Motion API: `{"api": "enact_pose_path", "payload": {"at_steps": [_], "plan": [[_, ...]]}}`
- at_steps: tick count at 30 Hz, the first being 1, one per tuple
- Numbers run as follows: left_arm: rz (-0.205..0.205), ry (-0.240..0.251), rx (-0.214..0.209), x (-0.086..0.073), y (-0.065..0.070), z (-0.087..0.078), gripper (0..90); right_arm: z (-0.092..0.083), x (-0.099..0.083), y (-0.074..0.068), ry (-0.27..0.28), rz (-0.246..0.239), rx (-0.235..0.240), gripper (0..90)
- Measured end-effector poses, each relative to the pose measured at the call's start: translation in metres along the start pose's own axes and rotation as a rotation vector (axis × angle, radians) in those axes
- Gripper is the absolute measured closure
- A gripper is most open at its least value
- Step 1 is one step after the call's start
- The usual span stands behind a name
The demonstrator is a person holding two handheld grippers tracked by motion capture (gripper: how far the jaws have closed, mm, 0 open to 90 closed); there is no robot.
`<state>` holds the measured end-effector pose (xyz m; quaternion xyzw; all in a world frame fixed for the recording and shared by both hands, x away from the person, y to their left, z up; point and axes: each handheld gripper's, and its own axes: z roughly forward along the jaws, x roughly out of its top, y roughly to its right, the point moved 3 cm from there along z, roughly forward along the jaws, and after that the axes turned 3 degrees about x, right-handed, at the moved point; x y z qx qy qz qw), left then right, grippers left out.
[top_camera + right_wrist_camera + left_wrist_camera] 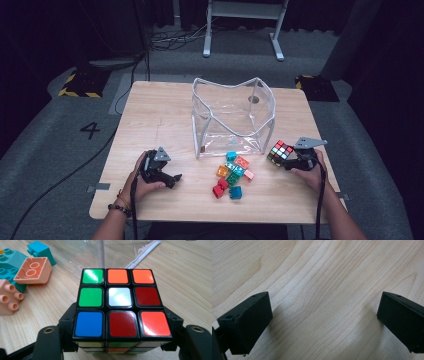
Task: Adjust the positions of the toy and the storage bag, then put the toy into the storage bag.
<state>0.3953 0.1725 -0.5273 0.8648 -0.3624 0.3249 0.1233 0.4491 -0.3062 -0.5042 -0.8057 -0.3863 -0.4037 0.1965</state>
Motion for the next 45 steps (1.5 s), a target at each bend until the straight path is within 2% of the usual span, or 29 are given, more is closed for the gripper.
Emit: {"api": "enact_pose_path", "payload": {"at_steps": [7,12,18,19,21,27,30,45], "plan": [[-0.001,0.001,0.001,0.000,0.000,0.000,0.1,-0.008,0.004,0.006,0.024,0.010,-0.029,33.9],[-0.004,0.006,0.000,0.000,0.000,0.001,0.1,-0.018,0.013,0.015,0.067,0.027,-0.048,33.9],[-0.012,0.003,-0.012,0.000,0.001,0.001,0.1,-0.020,0.018,0.020,0.081,0.022,-0.065,33.9],[-0.015,0.005,-0.011,0.000,0.001,0.001,0.0,-0.020,0.019,0.020,0.079,0.035,-0.057,33.9],[-0.012,0.002,-0.009,0.000,0.001,0.001,0.1,-0.021,0.022,0.021,0.082,0.027,-0.073,33.9],[-0.005,0.005,-0.001,0.000,0.000,0.001,0.1,-0.027,0.035,0.022,0.114,0.024,-0.065,33.9],[-0.005,0.006,-0.001,0.000,0.000,0.001,0.1,-0.033,0.045,0.023,0.135,0.018,-0.081,33.9],[-0.003,0.006,0.003,0.000,0.000,0.001,0.1,-0.050,0.083,0.027,0.199,-0.001,-0.092,33.9]]}}
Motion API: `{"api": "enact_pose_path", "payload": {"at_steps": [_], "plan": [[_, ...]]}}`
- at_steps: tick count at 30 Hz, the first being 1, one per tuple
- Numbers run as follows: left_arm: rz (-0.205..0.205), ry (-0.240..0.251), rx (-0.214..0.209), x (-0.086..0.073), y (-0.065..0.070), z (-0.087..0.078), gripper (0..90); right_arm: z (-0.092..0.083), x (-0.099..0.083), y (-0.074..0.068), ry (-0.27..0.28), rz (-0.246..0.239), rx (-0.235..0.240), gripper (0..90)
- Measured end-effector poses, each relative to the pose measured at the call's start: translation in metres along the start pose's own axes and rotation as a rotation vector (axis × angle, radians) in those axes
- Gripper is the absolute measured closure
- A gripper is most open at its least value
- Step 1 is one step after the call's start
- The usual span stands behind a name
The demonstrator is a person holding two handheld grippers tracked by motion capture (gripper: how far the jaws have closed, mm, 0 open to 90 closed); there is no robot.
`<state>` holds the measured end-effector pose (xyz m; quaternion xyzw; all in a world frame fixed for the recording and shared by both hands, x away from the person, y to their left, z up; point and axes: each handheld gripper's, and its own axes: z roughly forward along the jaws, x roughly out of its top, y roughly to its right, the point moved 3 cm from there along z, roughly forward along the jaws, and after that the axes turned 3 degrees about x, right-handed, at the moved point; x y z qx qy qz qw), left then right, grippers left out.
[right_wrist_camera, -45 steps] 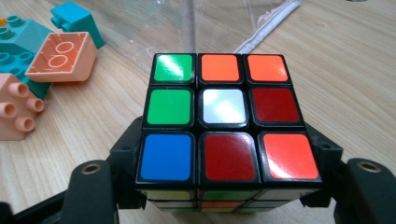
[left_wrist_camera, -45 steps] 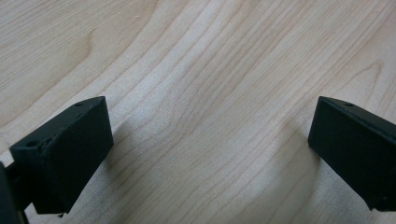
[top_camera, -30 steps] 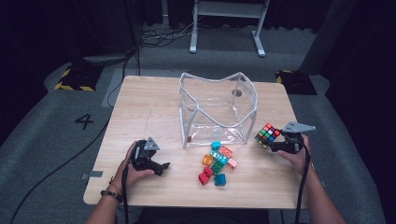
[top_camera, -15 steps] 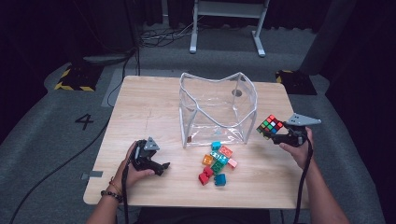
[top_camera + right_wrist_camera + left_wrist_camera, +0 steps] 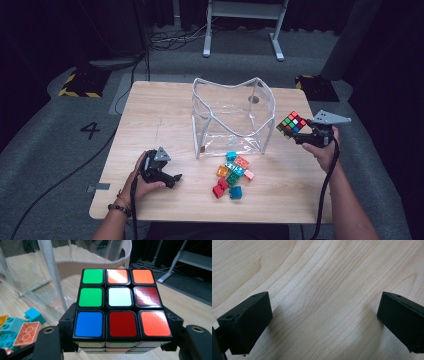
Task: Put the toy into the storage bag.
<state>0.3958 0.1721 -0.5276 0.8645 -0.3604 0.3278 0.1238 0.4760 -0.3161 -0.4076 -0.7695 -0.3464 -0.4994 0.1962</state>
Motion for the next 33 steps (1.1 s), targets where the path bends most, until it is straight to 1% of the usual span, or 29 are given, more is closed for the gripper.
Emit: {"api": "enact_pose_path", "payload": {"at_steps": [2,3,4,5,6,8,9,11,13,15,19,20,21,23,25,28,31,33], "plan": [[0.000,0.000,0.000,0.000,0.000,0.000,0.1,0.000,0.005,0.001,-0.003,-0.006,0.002,33.9],[0.000,-0.001,0.001,0.000,0.000,0.000,0.1,-0.001,0.012,0.001,-0.004,-0.017,-0.006,33.9],[-0.004,-0.001,-0.005,0.000,0.000,0.000,0.1,-0.001,0.012,0.001,-0.004,-0.017,-0.006,33.9],[-0.005,0.001,-0.007,0.000,0.001,0.000,0.1,-0.002,0.018,0.002,0.009,-0.019,-0.007,33.9],[0.000,-0.002,0.001,0.000,0.000,0.000,0.1,-0.002,0.018,0.002,0.009,-0.019,-0.007,33.9],[-0.001,-0.001,-0.002,0.000,0.000,0.000,0.1,-0.004,0.025,0.002,0.024,-0.019,-0.004,33.9],[0.000,0.000,-0.001,0.000,0.000,0.000,0.1,-0.006,0.031,0.003,0.034,-0.024,-0.003,33.9],[0.001,-0.001,0.000,0.000,0.000,0.000,0.1,-0.006,0.034,0.002,0.037,-0.022,0.000,33.9],[0.001,-0.001,-0.001,0.000,0.000,0.000,0.1,-0.008,0.040,0.002,0.046,-0.031,-0.009,33.9],[-0.004,-0.001,-0.005,0.000,0.000,0.000,0.1,-0.010,0.049,0.003,0.058,-0.035,-0.003,33.9],[0.000,0.000,0.000,0.000,0.000,0.000,0.1,-0.012,0.056,0.003,0.065,-0.036,-0.006,33.9],[-0.002,-0.001,-0.007,0.000,0.000,0.000,0.1,-0.012,0.058,0.004,0.072,-0.042,-0.007,33.9],[-0.004,-0.001,-0.005,0.000,0.000,0.000,0.1,-0.013,0.062,0.005,0.078,-0.041,-0.005,33.9],[-0.003,-0.002,-0.006,0.000,0.000,0.000,0.1,-0.013,0.064,0.004,0.078,-0.035,-0.006,33.9],[-0.002,0.000,-0.004,0.000,0.000,0.000,0.1,-0.013,0.067,0.005,0.083,-0.047,-0.009,33.9],[-0.001,-0.001,-0.002,0.000,0.000,0.000,0.1,-0.013,0.071,0.004,0.087,-0.038,-0.005,33.9],[-0.003,-0.002,-0.005,0.000,0.000,0.000,0.1,-0.013,0.079,0.005,0.109,-0.045,-0.005,33.9],[0.000,0.000,-0.001,0.000,0.000,0.000,0.1,-0.014,0.081,0.005,0.107,-0.041,0.002,33.9]]}}
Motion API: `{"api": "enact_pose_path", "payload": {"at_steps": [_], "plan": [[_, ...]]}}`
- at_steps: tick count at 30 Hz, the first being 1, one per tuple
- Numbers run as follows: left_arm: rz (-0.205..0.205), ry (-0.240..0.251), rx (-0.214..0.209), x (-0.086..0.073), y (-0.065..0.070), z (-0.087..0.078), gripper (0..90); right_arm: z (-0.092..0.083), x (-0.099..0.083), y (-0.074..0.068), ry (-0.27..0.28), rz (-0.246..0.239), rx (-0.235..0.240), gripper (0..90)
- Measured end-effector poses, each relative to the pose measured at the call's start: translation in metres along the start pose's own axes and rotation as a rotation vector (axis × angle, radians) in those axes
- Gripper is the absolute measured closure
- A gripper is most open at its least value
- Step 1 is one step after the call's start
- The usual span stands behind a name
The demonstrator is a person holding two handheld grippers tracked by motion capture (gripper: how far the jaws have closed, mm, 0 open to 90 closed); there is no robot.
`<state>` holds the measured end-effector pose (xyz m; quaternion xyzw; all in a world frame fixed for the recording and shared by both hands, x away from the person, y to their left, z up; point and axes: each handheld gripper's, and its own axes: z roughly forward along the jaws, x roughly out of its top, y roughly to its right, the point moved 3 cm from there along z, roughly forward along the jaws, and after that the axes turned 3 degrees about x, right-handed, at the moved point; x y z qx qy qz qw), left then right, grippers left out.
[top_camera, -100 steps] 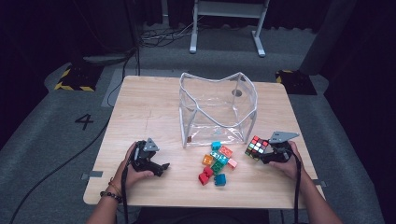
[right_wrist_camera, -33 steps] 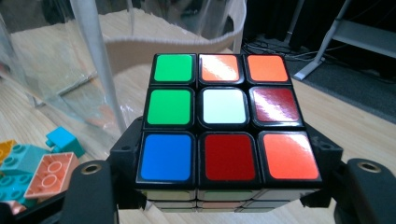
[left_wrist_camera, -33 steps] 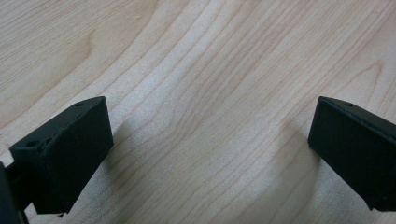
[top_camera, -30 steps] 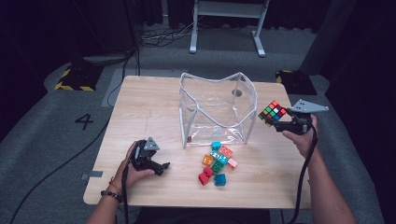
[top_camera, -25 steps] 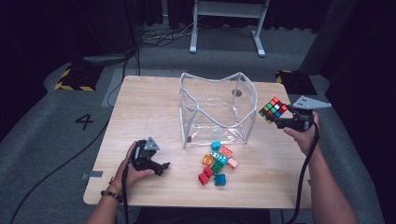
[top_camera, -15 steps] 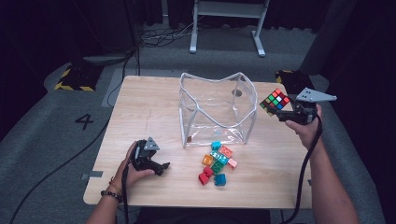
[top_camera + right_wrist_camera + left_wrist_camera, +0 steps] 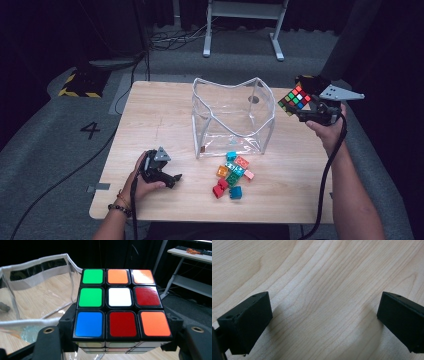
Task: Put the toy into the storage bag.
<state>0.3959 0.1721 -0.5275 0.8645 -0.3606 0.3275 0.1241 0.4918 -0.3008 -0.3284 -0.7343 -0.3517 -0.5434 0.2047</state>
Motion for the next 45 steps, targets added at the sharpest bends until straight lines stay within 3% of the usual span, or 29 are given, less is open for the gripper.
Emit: {"api": "enact_pose_path", "payload": {"at_steps": [4,15,23,35,45], "plan": [[0.000,0.000,0.000,0.000,0.000,0.000,0.1,0.002,0.012,-0.003,0.010,-0.024,0.006,33.9],[-0.001,0.000,0.000,0.000,0.000,0.000,0.1,0.013,0.031,-0.010,0.021,-0.031,0.042,33.9],[-0.001,0.001,0.001,0.000,0.000,0.000,0.1,0.029,0.046,-0.018,0.011,-0.060,0.072,33.9],[0.000,0.000,0.001,0.000,0.000,0.000,0.1,0.067,0.048,-0.017,-0.039,-0.044,0.130,33.9],[-0.001,0.000,-0.001,0.000,0.000,0.000,0.1,0.094,0.049,-0.021,-0.118,-0.069,0.161,33.9]]}}
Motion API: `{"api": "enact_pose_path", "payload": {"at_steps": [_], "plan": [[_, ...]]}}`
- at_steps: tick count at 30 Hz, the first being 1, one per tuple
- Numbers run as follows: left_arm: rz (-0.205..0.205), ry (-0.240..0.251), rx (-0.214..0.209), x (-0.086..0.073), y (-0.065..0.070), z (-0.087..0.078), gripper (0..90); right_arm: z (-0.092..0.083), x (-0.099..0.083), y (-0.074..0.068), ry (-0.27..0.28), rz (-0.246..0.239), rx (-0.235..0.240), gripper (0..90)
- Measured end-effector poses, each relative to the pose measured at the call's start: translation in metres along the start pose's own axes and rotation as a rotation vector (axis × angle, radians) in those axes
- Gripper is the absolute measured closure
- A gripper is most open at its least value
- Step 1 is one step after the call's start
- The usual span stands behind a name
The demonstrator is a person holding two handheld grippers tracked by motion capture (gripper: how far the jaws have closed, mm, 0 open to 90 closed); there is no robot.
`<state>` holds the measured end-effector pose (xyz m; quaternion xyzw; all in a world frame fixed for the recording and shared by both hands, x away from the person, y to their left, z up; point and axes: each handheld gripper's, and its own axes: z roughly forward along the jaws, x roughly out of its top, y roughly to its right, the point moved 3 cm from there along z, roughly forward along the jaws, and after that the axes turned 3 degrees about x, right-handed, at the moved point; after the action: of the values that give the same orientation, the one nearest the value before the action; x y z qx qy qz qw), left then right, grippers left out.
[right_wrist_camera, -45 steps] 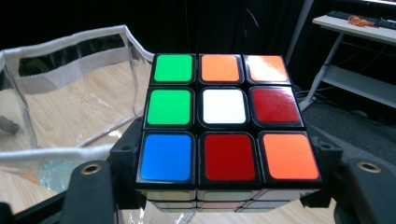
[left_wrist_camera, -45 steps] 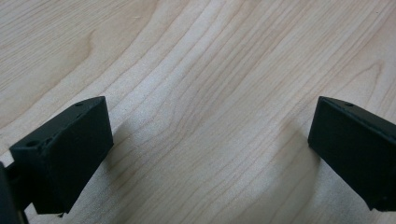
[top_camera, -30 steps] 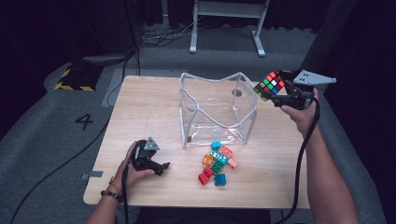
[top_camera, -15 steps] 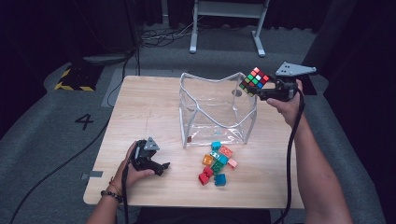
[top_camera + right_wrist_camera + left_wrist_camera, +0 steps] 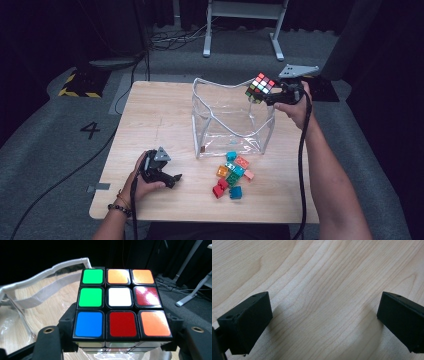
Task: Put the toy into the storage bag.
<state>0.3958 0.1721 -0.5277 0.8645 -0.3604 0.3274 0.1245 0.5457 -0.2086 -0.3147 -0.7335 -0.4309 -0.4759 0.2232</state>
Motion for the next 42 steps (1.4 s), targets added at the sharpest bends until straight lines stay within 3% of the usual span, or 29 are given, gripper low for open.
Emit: {"api": "enact_pose_path", "payload": {"at_steps": [11,23,29,36,42], "plan": [[-0.001,-0.003,-0.003,0.000,0.000,0.000,0.1,0.025,0.000,-0.004,-0.112,-0.059,0.035,33.9],[0.002,0.000,0.001,0.000,0.000,0.000,0.1,0.039,0.000,-0.006,-0.242,-0.106,0.062,33.8],[0.000,-0.001,-0.004,0.000,0.000,0.000,0.1,0.042,-0.004,0.000,-0.282,-0.113,0.061,33.8],[-0.004,-0.001,-0.004,0.000,0.000,0.000,0.1,0.043,-0.010,0.005,-0.373,-0.133,0.057,33.8],[0.002,-0.002,0.000,0.000,0.000,0.000,0.1,0.043,-0.014,0.008,-0.389,-0.125,0.067,33.8]]}}
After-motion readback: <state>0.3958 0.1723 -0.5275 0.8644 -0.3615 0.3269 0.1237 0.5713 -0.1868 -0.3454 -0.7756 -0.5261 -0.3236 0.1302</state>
